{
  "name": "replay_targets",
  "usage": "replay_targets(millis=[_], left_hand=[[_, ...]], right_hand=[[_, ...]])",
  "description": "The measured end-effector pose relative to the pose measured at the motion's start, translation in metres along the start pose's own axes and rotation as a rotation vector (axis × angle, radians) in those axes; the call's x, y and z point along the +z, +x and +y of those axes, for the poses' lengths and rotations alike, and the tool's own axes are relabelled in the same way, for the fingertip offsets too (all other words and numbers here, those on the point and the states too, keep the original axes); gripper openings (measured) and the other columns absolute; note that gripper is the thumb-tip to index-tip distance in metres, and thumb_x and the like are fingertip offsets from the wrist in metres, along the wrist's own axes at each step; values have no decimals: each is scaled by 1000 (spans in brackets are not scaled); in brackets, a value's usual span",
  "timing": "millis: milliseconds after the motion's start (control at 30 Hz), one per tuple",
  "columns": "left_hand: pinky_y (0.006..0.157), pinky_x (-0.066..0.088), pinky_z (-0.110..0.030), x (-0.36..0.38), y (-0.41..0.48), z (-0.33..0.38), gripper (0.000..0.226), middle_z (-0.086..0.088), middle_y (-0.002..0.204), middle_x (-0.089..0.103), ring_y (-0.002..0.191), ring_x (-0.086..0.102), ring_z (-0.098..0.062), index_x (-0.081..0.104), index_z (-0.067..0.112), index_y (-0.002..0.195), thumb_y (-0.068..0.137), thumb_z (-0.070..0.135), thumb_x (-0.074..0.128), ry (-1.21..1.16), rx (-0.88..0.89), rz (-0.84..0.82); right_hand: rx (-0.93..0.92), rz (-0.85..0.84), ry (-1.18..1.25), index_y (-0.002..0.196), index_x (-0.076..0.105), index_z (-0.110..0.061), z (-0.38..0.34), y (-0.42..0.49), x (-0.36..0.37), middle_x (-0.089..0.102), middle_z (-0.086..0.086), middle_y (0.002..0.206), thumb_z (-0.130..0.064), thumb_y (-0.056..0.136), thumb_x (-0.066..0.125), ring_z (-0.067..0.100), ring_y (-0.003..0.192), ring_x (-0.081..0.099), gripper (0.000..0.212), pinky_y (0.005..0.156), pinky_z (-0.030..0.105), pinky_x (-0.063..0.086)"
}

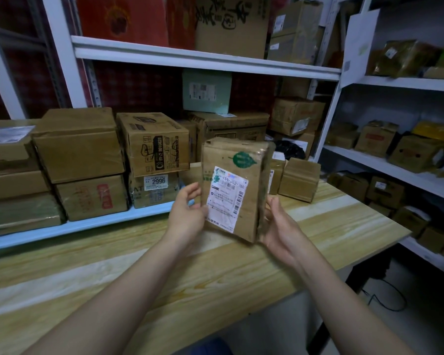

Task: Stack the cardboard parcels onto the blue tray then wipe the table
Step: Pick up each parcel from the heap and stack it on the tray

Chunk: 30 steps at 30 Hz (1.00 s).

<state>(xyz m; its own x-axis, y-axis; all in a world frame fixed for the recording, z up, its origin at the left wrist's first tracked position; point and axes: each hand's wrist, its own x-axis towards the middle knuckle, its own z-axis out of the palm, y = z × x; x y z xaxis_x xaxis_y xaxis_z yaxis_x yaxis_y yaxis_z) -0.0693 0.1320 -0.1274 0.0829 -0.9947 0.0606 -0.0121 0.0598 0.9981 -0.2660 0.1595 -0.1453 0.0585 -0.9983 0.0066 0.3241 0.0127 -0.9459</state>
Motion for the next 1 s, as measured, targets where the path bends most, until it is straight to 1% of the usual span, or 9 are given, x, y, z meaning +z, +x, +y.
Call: replay_targets(millis=[67,133,233,300,433,567,733,833,1000], left_hand=[[90,55,-41,1,0,1,57,10,126,57,109,63,-19,48,26,131,86,-6,59,-6,26,-2],[84,56,-35,1,-2,3,51,12,119,59,102,64,-17,52,30,120,85,-7,58,-10,50,-11],[91,54,-40,-1,-3,2,41,9,115,65,105,63,-19,59,33,105,86,-3,58,-25,59,-6],[97,51,-41,-3,-2,1,36,1,115,67,103,64,-19,61,26,106,86,-3,58,-39,81,10],[90,52,-31,-7,-1,-1,34,-1,100,72,90,68,-10,60,14,104,84,-13,55,-79,81,0],[88,52,-26,-11,-3,2,41,4,97,70,96,67,-8,57,19,101,82,-18,58,-114,69,-2],[96,48,-30,-21,-5,7,43,4,109,66,108,61,-13,59,24,103,77,-6,73,-14,145,29],[100,43,-29,-30,-9,10,42,10,115,64,115,54,-10,61,25,110,77,6,78,36,174,46],[105,42,-31,-45,-17,18,49,7,120,61,120,52,-10,58,32,106,75,-2,76,0,238,62]], right_hand=[[-19,-22,13,147,40,-22,7,3,-2,61,8,138,-53,63,87,27,129,56,101,107,53,43],[-42,3,-29,149,31,-19,12,5,-2,57,12,141,-34,48,98,26,130,55,122,112,49,41],[-60,50,-102,149,27,-22,14,6,-3,55,12,141,-19,49,92,26,128,56,119,110,50,44],[-69,53,-133,149,31,-27,14,5,-4,54,12,141,-9,59,89,26,127,57,109,108,51,46],[-98,98,-227,147,36,-27,14,4,-3,66,10,126,19,76,69,23,116,64,90,101,41,52],[-123,115,-261,146,35,-29,14,2,4,65,7,129,19,77,69,17,113,66,91,92,29,56],[-110,91,-158,147,36,-30,14,4,14,52,2,142,5,81,73,26,119,63,84,93,53,56],[-96,73,-86,148,36,-29,10,3,22,57,4,138,-1,81,72,26,114,67,81,91,53,57],[-73,12,-35,140,45,-26,1,1,48,63,2,132,-5,90,64,28,116,65,58,84,48,60]])
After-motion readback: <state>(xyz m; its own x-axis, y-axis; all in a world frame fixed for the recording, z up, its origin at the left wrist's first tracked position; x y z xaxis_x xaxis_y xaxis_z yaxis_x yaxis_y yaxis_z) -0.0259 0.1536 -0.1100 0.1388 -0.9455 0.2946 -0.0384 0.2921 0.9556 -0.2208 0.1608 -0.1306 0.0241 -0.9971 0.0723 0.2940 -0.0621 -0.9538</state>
